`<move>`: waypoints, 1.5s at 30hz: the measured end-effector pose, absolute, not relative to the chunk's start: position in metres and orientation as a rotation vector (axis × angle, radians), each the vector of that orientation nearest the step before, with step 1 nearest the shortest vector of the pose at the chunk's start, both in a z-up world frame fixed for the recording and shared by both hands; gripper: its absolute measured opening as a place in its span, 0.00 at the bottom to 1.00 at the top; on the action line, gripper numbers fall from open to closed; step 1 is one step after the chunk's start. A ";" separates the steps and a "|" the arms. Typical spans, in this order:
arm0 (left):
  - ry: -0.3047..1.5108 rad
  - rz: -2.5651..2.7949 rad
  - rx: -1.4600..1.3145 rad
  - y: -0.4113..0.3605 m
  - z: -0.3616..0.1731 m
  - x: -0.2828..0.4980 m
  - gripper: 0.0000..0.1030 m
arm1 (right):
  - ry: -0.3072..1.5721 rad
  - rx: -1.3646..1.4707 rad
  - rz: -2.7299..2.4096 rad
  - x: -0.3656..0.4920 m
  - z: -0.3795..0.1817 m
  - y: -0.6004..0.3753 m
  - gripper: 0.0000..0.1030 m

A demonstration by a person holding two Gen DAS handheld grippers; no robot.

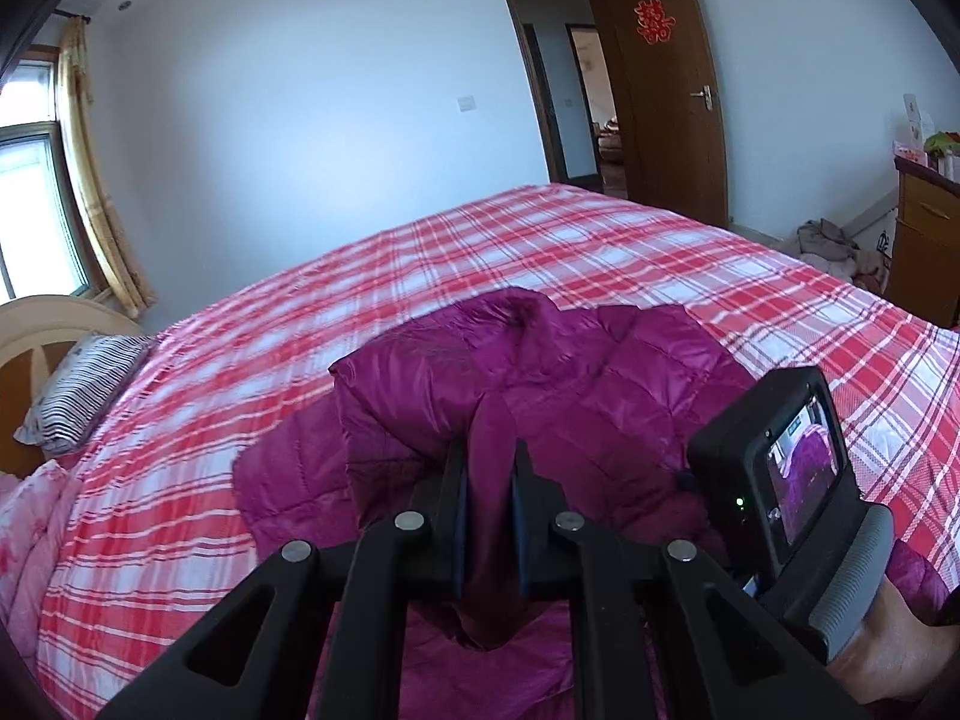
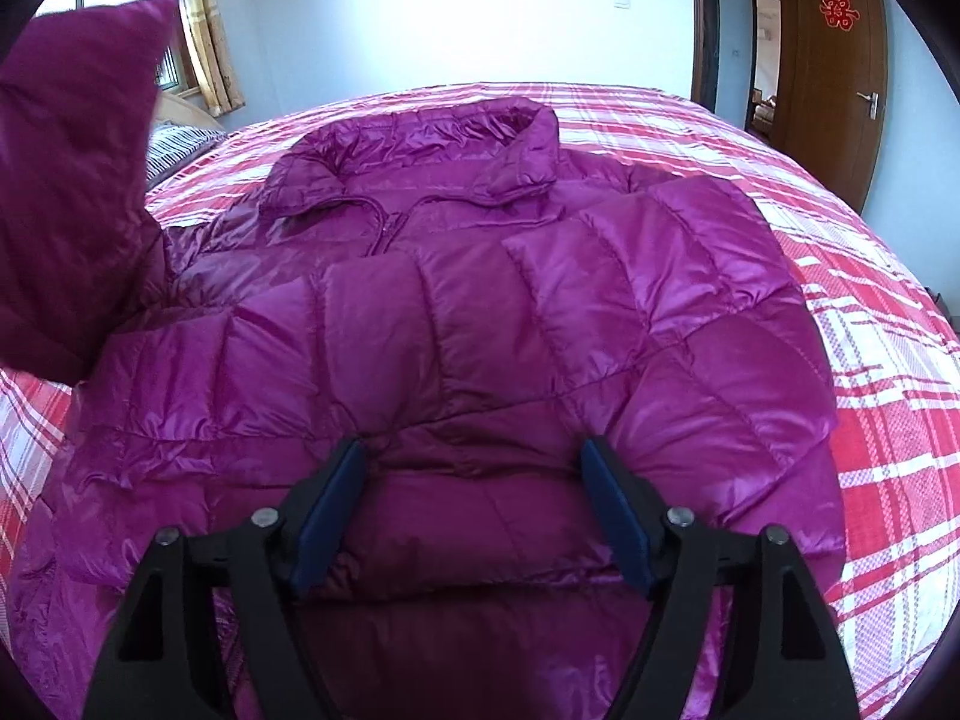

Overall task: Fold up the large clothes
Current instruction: 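Lift the sleeve with the left gripper and fold it across the jacket body, then lay the sleeve down and open the left gripper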

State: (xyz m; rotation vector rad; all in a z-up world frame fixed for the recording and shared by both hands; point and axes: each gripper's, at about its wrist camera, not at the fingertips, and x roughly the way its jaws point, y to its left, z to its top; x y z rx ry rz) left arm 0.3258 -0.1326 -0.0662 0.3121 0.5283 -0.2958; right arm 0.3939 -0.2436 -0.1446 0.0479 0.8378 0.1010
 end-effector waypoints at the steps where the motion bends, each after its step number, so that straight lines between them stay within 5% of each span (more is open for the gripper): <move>1: 0.540 -0.303 0.312 -0.137 -0.072 0.329 0.11 | 0.838 0.049 0.103 0.394 -0.145 -0.244 0.76; 6: 0.583 -0.323 0.300 -0.157 -0.092 0.346 0.12 | 0.839 0.051 0.107 0.394 -0.145 -0.244 0.76; 12: 0.575 -0.340 0.308 -0.166 -0.085 0.341 0.26 | 0.839 0.063 0.113 0.395 -0.145 -0.246 0.77; 14: 0.519 -0.351 0.290 -0.157 -0.074 0.334 0.66 | 0.837 0.072 0.117 0.394 -0.145 -0.248 0.77; 16: 0.445 -0.316 0.254 -0.141 -0.062 0.327 0.87 | 0.838 0.069 0.116 0.394 -0.145 -0.248 0.77; 21: 0.465 -0.132 0.215 -0.089 -0.076 0.353 0.88 | 0.838 0.069 0.115 0.394 -0.144 -0.248 0.78; 27: 0.706 0.034 0.280 -0.064 -0.159 0.403 0.88 | 0.835 0.068 0.118 0.393 -0.143 -0.248 0.78; 34: 0.730 0.013 0.205 -0.059 -0.170 0.404 0.88 | 0.776 0.283 0.059 0.362 -0.108 -0.293 0.78; 41: 0.717 0.020 0.214 -0.061 -0.174 0.403 0.88 | 0.685 0.245 0.155 0.373 -0.049 -0.269 0.65; 45: 0.719 0.011 0.191 -0.057 -0.174 0.403 0.88 | 0.797 0.152 0.251 0.409 -0.069 -0.230 0.55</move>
